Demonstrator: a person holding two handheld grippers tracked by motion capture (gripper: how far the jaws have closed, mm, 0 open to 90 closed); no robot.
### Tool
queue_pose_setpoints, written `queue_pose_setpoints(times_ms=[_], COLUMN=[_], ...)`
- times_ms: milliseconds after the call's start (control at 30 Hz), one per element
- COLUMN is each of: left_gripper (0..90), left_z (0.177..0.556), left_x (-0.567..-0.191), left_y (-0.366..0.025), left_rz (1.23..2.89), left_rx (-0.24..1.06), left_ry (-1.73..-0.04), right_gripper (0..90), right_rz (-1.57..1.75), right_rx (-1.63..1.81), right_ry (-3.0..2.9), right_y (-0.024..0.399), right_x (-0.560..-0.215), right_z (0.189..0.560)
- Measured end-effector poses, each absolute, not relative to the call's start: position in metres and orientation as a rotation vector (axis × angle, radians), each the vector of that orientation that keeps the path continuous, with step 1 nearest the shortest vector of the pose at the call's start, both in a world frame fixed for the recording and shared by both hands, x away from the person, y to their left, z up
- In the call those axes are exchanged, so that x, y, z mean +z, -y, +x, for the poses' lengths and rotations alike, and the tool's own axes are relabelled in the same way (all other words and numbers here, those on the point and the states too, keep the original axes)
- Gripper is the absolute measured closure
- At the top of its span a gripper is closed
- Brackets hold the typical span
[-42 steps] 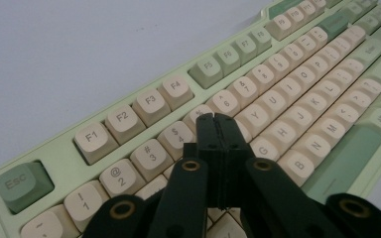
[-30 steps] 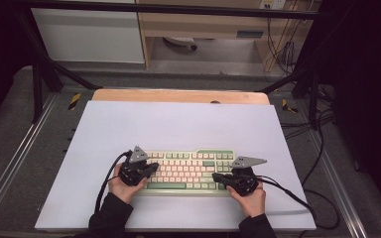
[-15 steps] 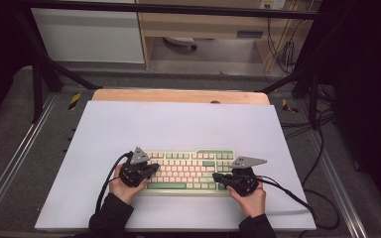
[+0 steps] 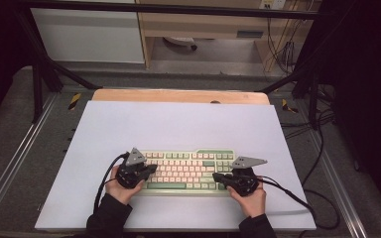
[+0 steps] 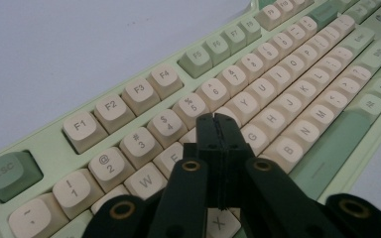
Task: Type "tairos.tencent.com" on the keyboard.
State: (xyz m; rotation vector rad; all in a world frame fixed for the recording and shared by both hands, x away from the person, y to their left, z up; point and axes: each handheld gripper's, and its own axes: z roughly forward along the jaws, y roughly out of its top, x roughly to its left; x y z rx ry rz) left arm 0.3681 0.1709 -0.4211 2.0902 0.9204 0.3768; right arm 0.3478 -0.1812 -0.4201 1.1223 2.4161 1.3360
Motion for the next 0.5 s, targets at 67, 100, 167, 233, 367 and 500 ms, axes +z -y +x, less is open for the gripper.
queue_pose_setpoints(times_ms=[67,100,167,233,367,500], left_gripper=[90.0,90.0,90.0,90.0,90.0,90.0], left_z=[0.3669,0.3664,0.3653,0.3644,0.3627,0.3594], left_x=[-0.4204,-0.4202,-0.4201,-0.4198,-0.4191,-0.4186], left_y=[-0.1724,-0.1731,-0.1742,-0.1751,-0.1769,-0.1801], left_rz=[2.086,2.087,2.085,2.086,2.082,2.078], left_rx=[0.376,0.374,0.371,0.372,0.372,0.37], left_ry=[-0.92,-0.919,-0.92,-0.919,-0.92,-0.922], right_gripper=[90.0,90.0,90.0,90.0,90.0,90.0], right_rz=[1.125,1.123,1.121,1.121,1.124,1.12], right_rx=[1.334,1.337,1.335,1.335,1.336,1.338], right_ry=[-2.417,-2.414,-2.413,-2.413,-2.412,-2.41], right_y=[0.1814,0.1814,0.1815,0.1816,0.1816,0.1823], right_x=[-0.4196,-0.4197,-0.4194,-0.4193,-0.4189,-0.4179], right_z=[0.3476,0.3477,0.3477,0.3477,0.3473,0.3472])
